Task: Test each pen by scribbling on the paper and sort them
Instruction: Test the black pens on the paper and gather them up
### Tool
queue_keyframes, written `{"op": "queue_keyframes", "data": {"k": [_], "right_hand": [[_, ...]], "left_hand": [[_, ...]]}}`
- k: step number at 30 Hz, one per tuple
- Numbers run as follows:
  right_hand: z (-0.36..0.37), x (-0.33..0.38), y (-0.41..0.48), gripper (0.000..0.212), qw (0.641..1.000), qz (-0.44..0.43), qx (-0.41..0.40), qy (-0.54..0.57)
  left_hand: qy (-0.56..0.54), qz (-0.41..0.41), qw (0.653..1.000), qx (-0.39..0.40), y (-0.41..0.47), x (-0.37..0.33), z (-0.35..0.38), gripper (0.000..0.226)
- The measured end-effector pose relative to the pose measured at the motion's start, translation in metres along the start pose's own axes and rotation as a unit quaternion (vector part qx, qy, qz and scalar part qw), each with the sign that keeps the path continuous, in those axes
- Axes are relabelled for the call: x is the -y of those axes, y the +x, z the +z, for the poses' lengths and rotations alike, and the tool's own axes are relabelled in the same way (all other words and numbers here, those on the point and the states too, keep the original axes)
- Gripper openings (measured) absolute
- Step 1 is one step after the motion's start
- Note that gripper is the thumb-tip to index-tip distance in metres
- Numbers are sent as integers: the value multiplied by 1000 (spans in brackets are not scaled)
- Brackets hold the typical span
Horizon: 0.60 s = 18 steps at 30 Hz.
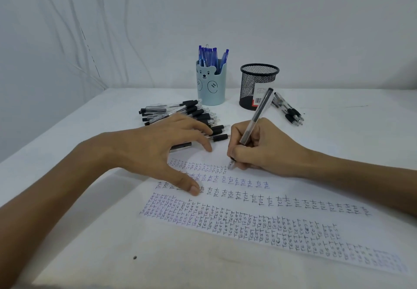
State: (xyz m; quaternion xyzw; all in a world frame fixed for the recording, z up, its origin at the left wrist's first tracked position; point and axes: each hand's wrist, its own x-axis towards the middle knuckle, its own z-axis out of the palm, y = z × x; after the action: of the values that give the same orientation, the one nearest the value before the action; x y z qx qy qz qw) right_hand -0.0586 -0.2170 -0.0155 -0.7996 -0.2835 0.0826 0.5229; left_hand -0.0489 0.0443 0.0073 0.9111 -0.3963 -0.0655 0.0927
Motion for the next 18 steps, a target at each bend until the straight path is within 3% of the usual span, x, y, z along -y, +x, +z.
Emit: {"op": "queue_keyframes", "data": {"k": [12, 18], "right_hand": [[1, 0, 0, 18, 1000, -8, 15, -24], [1, 0, 2, 11, 1000, -3, 13, -19]], "left_hand": [[-22, -9, 999, -40, -4, -7, 6, 77], [-31, -7, 998, -50, -5, -6, 7, 81]]}}
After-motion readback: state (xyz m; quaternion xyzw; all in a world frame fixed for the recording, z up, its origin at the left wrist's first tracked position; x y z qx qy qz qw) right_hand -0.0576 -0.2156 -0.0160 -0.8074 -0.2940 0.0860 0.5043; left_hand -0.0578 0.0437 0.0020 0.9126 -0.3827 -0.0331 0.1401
